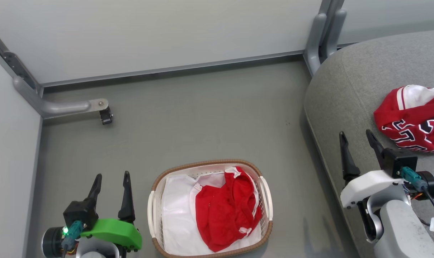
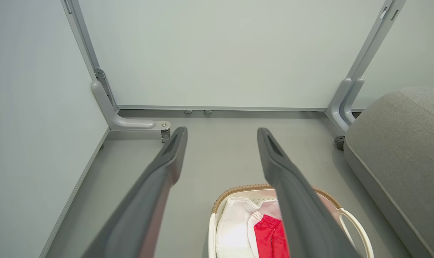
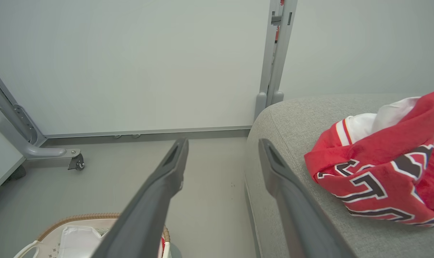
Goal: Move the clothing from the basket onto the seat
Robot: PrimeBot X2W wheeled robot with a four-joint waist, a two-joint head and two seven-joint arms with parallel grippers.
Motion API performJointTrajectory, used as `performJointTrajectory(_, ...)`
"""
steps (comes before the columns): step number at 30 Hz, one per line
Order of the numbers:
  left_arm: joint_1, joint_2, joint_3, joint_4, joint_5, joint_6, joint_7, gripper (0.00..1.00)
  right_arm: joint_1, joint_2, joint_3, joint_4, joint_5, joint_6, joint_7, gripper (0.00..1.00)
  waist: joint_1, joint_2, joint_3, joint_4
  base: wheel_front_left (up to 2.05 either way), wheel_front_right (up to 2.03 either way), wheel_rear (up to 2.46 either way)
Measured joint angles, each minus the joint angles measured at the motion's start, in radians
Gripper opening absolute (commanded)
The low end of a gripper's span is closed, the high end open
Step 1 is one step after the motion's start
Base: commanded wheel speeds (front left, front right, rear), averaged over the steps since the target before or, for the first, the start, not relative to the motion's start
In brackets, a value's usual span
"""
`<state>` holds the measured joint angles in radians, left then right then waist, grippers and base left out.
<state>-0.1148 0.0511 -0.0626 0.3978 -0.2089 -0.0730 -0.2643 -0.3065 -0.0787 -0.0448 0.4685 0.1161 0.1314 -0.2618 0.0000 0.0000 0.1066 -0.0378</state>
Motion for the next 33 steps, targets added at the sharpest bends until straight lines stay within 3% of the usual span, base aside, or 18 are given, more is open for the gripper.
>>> performJointTrajectory(17, 0.067, -0.001, -0.005, -0.008, -0.017, 0.007, 0.0, 1.0, 0.066, 0.01, 0.011, -0.011, 0.015, 0.0, 0.0, 1.0, 0.0, 0.0, -0.038, -0.01, 0.0, 0.0, 0.0)
performJointTrajectory(33, 0.053, -0.001, -0.041, -0.002, -0.036, 0.011, 0.0, 1.0, 0.043, 0.011, 0.018, -0.022, 0.019, 0.0, 0.0, 1.0, 0.0, 0.0, 0.007, -0.018, 0.0, 0.0, 0.0)
